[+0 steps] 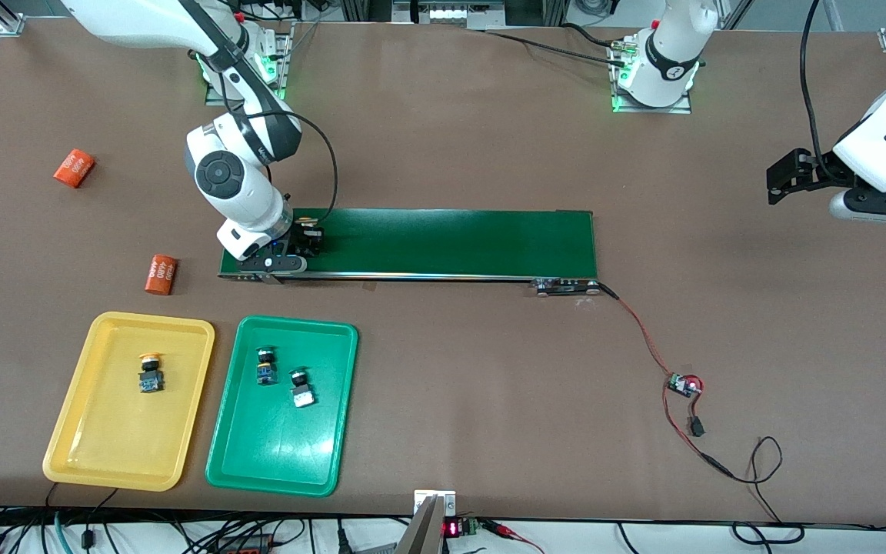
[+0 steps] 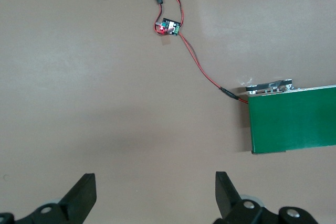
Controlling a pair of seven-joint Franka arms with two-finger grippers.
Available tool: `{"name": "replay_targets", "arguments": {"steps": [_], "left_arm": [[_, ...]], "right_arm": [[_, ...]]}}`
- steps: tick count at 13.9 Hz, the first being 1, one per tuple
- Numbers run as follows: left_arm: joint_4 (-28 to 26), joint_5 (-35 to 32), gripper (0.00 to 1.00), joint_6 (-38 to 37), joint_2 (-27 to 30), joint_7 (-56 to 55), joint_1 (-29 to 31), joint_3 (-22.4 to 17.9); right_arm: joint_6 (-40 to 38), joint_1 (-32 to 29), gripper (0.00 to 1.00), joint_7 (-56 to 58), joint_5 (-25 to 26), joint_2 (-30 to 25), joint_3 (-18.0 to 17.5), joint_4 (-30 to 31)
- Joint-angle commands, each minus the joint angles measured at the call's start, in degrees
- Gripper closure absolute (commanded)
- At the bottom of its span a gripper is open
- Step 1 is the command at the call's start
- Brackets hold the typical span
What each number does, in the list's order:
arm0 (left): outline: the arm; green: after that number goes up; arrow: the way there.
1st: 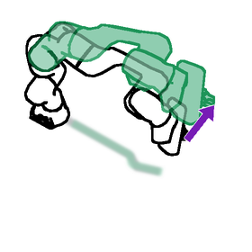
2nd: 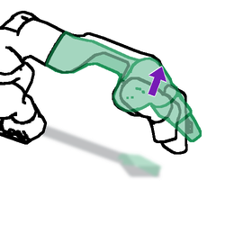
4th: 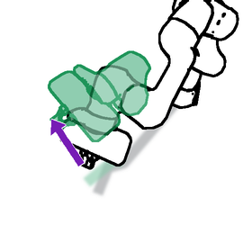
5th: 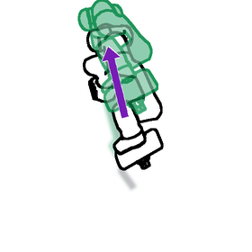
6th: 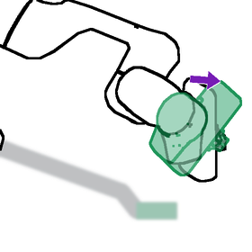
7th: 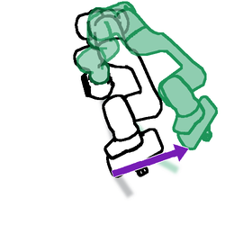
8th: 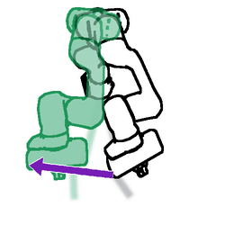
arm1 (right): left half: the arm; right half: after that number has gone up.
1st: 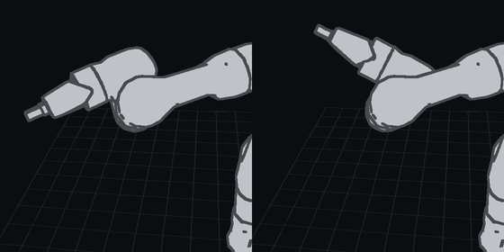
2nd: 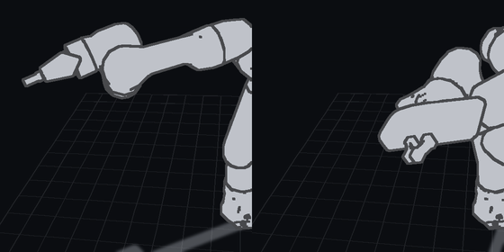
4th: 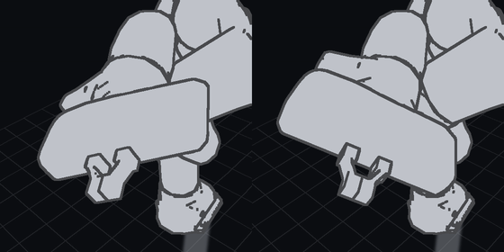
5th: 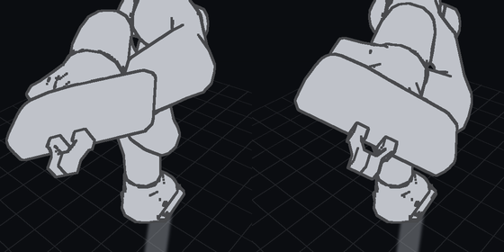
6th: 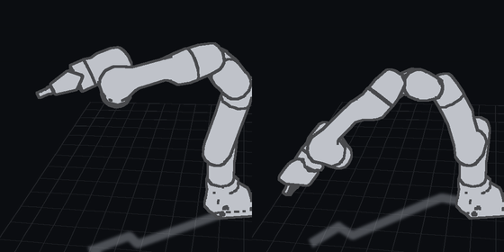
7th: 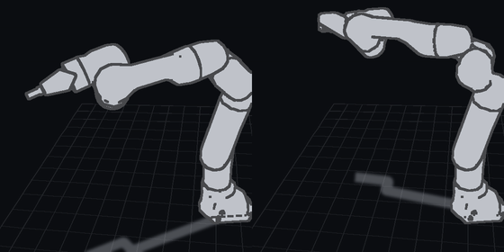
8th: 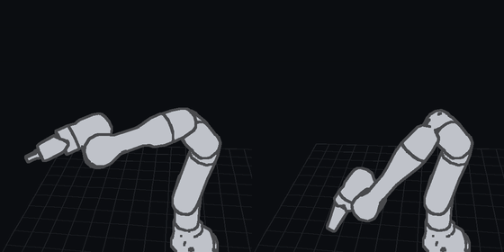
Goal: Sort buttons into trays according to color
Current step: 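Return the right gripper to the belt and grasp the last button, then carry the orange-based button into the yellow tray and release it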
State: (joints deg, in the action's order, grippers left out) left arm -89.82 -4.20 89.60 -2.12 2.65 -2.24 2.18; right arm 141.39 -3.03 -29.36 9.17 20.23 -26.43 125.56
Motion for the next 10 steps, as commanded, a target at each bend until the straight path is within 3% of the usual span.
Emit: {"name": "replay_targets", "arguments": {"steps": [1,3,6,10], "left_arm": [[0.44,-1.51,0.0,-0.65,-0.08,0.6,-0.14,0.02],[0.44,-1.51,0.0,-0.65,-0.08,0.6,-0.14,0.02],[0.43,-1.51,0.0,-0.65,-0.08,0.6,-0.14,0.02],[0.43,-1.51,0.0,-0.74,-0.08,0.6,-0.14,0.02]], "right_arm": [[-9.07,-0.22,0.82,-0.08,0.32,-0.36,-0.11,-7.05],[-16.73,-1.1,0.82,0.88,0.32,-0.89,-0.11,-15.13],[-18.88,-4.17,0.82,6.92,0.49,0.25,1.02,-22.88],[-18.88,-6.63,0.82,18.0,1.45,9.98,5.68,-32.55]]}}
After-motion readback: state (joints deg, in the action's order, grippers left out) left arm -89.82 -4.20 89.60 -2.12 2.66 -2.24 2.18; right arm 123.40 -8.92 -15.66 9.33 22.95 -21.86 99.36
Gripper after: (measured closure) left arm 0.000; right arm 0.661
